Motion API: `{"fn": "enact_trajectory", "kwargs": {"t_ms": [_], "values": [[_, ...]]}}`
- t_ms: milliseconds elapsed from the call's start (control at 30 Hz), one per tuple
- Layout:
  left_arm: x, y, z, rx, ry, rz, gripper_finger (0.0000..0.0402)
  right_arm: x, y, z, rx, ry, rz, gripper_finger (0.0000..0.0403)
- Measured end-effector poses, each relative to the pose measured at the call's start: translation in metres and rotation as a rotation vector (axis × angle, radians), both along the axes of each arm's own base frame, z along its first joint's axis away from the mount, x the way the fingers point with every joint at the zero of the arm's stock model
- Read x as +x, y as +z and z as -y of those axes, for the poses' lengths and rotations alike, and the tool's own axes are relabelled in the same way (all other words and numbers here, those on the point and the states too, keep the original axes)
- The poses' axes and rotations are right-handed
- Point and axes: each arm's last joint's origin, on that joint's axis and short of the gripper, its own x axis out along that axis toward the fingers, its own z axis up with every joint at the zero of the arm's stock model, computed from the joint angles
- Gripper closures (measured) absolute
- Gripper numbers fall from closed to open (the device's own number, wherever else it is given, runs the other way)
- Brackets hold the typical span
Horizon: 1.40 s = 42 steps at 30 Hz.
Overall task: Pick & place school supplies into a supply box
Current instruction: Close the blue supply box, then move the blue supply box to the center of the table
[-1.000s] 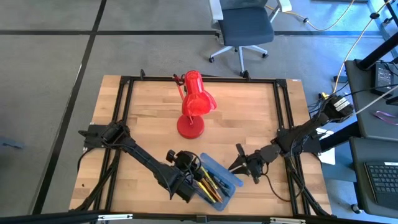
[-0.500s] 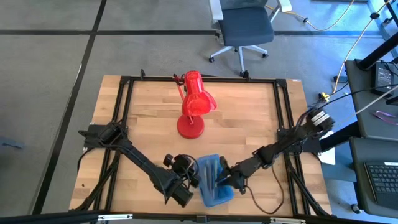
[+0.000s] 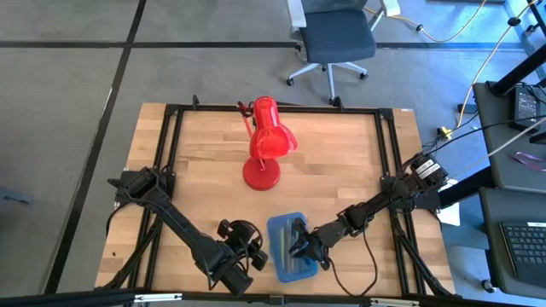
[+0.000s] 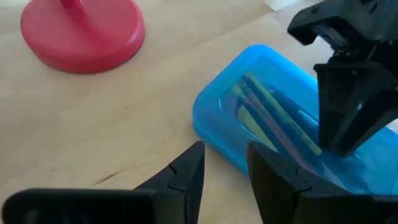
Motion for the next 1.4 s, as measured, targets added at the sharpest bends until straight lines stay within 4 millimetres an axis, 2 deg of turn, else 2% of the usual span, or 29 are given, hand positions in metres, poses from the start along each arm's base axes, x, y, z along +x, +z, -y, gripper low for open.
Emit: {"fn": "enact_trajectory", "kwargs": {"t_ms": [233, 367, 567, 733, 900, 1067, 1200, 1400], "values": [[0.004, 0.000, -0.006, -0.015, 0.027, 0.003, 0.0292, -0.001, -0.007, 0.003, 0.043, -0.062, -0.114, 0.0306], [0.013, 0.000, -0.011, -0.004, 0.001, 0.002, 0.0289, -0.003, -0.008, 0.003, 0.033, -0.018, -0.134, 0.0306], [0.038, 0.004, -0.023, 0.110, -0.186, -0.051, 0.0290, -0.011, 0.013, 0.003, 0.031, 0.018, -0.104, 0.0306], [0.062, 0.003, -0.037, 0.095, -0.390, -0.105, 0.0294, -0.024, 0.040, -0.007, 0.123, 0.050, -0.088, 0.0306], [0.081, -0.008, -0.050, 0.018, -0.677, -0.088, 0.0293, -0.041, 0.043, -0.025, 0.201, 0.068, -0.159, 0.0306], [0.084, -0.019, -0.057, -0.024, -0.825, -0.110, 0.0291, -0.058, 0.039, -0.045, 0.266, 0.089, -0.233, 0.0306], [0.081, -0.025, -0.063, -0.008, -0.774, -0.160, 0.0294, -0.066, 0.032, -0.058, 0.315, 0.089, -0.285, 0.0306], [0.080, -0.037, -0.080, 0.003, -0.632, -0.181, 0.0292, -0.068, 0.006, -0.066, 0.327, -0.010, -0.364, 0.0306]]}}
